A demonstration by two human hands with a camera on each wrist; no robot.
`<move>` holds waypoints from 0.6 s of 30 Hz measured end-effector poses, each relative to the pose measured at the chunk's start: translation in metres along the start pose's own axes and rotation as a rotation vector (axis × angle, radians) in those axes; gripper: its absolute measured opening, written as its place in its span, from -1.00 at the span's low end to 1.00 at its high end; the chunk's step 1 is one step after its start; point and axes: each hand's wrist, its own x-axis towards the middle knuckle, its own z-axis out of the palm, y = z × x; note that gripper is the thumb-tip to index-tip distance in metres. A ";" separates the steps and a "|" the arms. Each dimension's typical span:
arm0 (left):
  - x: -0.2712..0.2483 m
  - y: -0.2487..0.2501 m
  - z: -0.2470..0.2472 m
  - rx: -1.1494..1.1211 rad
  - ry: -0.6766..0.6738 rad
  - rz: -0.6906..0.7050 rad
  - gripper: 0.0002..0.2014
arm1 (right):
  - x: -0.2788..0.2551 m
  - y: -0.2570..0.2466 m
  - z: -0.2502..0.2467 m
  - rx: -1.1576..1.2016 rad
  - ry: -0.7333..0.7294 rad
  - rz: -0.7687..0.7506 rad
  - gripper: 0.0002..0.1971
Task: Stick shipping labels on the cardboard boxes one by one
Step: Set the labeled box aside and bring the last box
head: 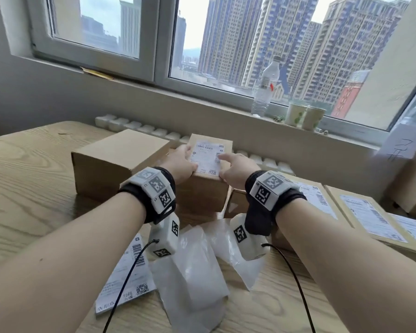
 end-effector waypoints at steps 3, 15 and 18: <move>-0.001 -0.004 0.006 0.075 -0.059 -0.026 -0.38 | 0.001 0.004 0.006 -0.010 -0.048 0.016 -0.45; 0.004 -0.002 -0.097 -0.049 0.304 0.073 -0.52 | 0.002 -0.069 0.003 0.366 0.067 -0.074 -0.59; 0.002 -0.031 -0.129 -0.092 0.405 -0.024 -0.35 | 0.004 -0.095 0.021 0.432 -0.031 -0.072 -0.65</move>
